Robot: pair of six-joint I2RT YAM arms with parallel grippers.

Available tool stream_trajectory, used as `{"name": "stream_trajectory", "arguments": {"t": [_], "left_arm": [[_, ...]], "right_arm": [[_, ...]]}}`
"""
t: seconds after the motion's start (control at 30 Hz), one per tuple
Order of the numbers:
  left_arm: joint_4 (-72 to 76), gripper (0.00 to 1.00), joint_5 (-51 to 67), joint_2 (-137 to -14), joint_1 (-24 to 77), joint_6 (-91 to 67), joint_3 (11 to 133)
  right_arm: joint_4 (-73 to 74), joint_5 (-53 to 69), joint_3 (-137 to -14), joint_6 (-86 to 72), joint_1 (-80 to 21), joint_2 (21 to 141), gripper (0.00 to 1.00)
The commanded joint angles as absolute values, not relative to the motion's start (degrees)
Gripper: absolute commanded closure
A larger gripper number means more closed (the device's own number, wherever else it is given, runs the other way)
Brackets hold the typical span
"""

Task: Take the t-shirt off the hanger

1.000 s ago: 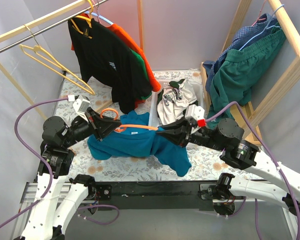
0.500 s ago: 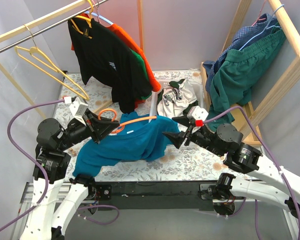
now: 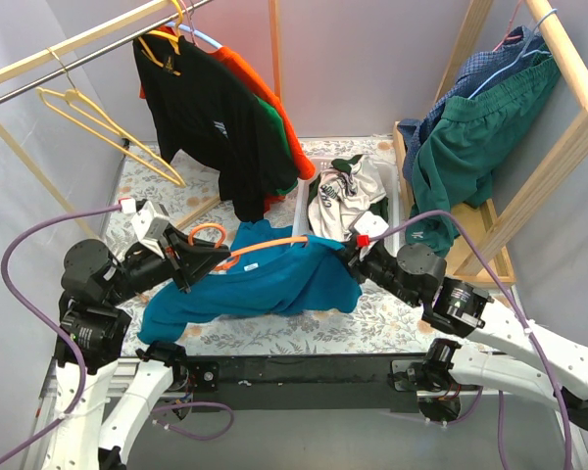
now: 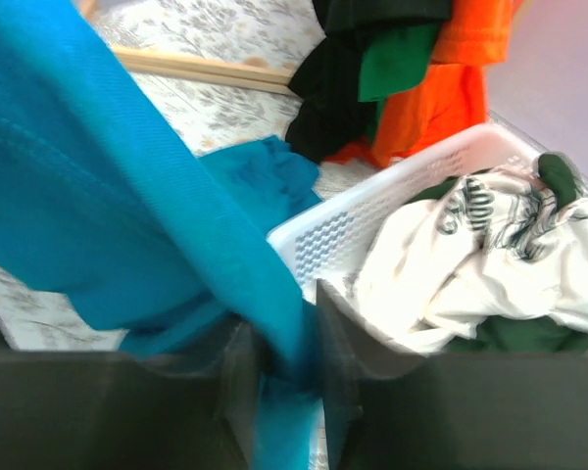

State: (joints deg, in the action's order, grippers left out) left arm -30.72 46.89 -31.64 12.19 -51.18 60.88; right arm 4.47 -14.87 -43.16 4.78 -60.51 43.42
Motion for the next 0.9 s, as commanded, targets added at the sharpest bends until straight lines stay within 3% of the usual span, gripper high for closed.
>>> {"name": "stream_trajectory", "arguments": {"t": [0.0, 0.43, 0.87], "left_arm": [[-33.3, 1.0, 45.1, -30.5, 12.1, -49.0, 63.3], [-38.8, 1.0, 41.0, -27.3, 12.2, -45.8, 58.8], [-38.4, 1.0, 43.2, -28.1, 12.5, -45.1, 65.0]], "right_arm": [[1.0, -18.0, -42.3, 3.8, -59.7, 42.6, 0.96], [0.5, -31.0, -38.4, 4.4, -56.1, 35.4, 0.99], [1.3, -17.8, -33.8, -4.4, -46.2, 41.1, 0.99]]}}
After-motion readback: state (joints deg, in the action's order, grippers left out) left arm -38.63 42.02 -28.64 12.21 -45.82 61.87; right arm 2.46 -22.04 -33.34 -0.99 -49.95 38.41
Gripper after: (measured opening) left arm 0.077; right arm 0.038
